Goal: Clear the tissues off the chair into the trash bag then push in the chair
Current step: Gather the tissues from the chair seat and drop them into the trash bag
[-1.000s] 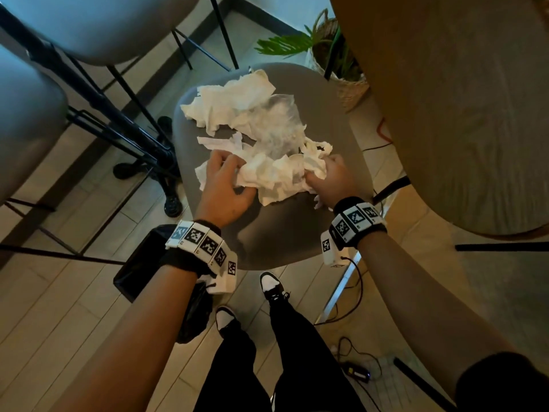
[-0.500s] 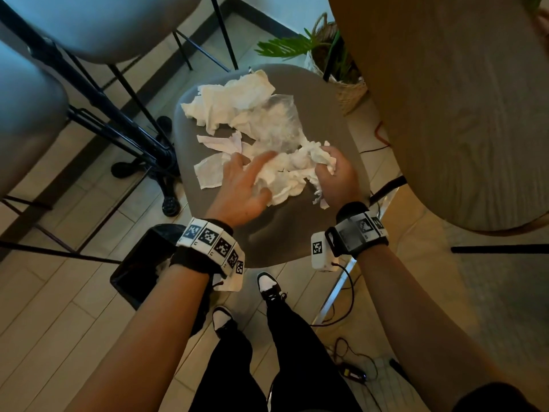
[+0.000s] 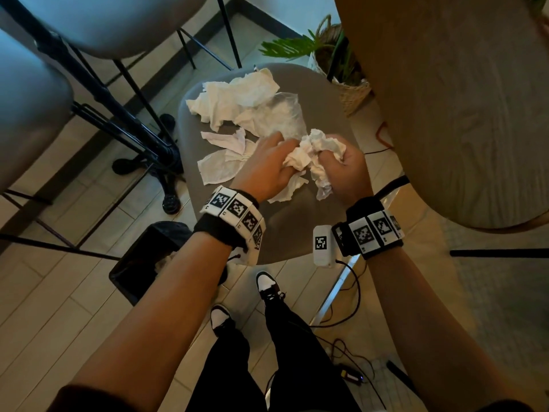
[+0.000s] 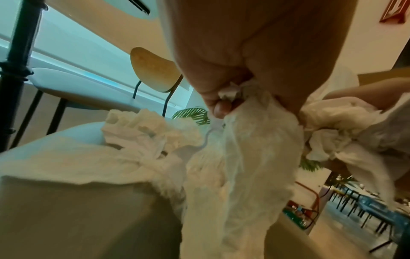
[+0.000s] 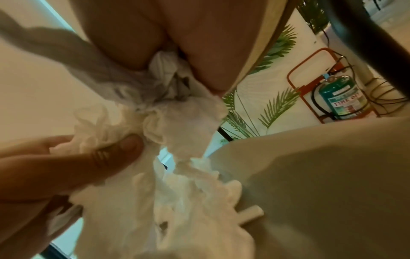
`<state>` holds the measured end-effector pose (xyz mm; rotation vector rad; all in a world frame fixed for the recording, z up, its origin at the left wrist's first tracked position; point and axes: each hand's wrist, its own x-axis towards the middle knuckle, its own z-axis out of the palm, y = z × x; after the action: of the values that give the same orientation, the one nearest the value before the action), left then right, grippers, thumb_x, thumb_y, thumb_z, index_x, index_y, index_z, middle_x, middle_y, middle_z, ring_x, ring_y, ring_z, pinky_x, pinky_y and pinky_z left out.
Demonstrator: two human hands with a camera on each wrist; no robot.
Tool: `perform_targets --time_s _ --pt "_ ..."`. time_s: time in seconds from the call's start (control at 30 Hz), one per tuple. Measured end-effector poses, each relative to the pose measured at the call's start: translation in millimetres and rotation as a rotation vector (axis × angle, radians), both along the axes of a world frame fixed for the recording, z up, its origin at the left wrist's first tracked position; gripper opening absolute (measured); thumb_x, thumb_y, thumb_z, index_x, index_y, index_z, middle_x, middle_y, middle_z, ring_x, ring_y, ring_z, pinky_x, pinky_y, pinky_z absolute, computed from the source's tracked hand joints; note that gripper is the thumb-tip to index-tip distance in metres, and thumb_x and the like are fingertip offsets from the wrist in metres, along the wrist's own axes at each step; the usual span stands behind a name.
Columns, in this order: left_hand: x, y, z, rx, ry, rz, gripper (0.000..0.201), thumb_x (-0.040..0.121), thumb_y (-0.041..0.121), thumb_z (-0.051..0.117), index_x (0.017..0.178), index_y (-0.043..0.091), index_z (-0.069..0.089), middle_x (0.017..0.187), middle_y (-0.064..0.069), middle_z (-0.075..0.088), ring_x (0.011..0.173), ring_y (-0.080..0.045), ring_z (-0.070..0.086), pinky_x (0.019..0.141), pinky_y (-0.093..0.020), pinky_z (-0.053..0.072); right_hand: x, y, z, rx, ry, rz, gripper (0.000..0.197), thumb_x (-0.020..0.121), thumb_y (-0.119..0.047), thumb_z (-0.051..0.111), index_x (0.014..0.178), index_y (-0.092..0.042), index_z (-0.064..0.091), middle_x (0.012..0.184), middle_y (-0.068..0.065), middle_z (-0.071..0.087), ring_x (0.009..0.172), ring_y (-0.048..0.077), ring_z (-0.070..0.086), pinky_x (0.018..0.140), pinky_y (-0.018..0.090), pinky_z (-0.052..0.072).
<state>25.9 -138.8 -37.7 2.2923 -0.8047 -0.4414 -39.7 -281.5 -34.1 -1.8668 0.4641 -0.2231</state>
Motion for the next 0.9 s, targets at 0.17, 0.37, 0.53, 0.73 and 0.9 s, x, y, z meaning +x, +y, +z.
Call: perform_targets --time_s 0.17,0.37,0.53,0.73,0.9 --pt "-2 17 36 -0.097 -0.211 -0.004 0.02 0.089 0.018 0.054 0.104 0.005 0.056 0.104 -0.015 0.051 0.091 -0.015 0.037 0.079 -0.023 0.03 8 12 41 -0.037 -0.19 0.097 0.023 0.087 0.004 0.05 0.091 -0.015 0.062 0.075 -0.005 0.062 0.073 0.006 0.057 0.069 0.022 0.048" --pt "-19 101 92 -0.044 -0.398 0.125 0.023 0.091 0.024 0.051 0.107 0.009 0.055 0.104 -0.012 0.049 0.092 -0.016 0.038 0.081 -0.022 0.029 20 82 90 -0.09 -0.317 0.343 0.013 0.088 0.001 0.051 0.093 0.001 0.063 0.085 0.013 0.065 0.079 0.021 0.059 0.073 0.032 0.049" --pt "-59 239 70 0.036 -0.265 0.383 0.022 0.09 0.024 0.05 0.102 0.007 0.055 0.096 -0.002 0.036 0.089 -0.017 0.035 0.075 -0.025 0.028 22 222 59 0.013 -0.213 0.596 0.014 0.084 -0.008 0.052 0.093 -0.006 0.062 0.081 0.008 0.058 0.078 0.023 0.055 0.072 0.038 0.045" --pt "-133 379 -89 0.224 0.021 0.7 0.026 0.082 0.008 0.063 0.106 -0.001 0.056 0.103 -0.025 0.051 0.097 -0.038 0.048 0.08 -0.039 0.037 -11 382 -90 -0.098 0.148 0.958 0.023 0.086 -0.016 0.052 0.101 -0.001 0.06 0.097 0.021 0.061 0.09 0.031 0.058 0.076 0.035 0.043" --pt "-152 415 -282 0.355 0.25 0.713 0.041 0.083 0.013 0.054 0.122 0.003 0.05 0.124 -0.024 0.049 0.111 -0.043 0.045 0.096 -0.049 0.041 -19 436 -283 -0.33 0.366 1.158 0.025 0.09 -0.018 0.046 0.107 -0.004 0.057 0.107 0.022 0.057 0.1 0.035 0.056 0.075 0.028 0.034"
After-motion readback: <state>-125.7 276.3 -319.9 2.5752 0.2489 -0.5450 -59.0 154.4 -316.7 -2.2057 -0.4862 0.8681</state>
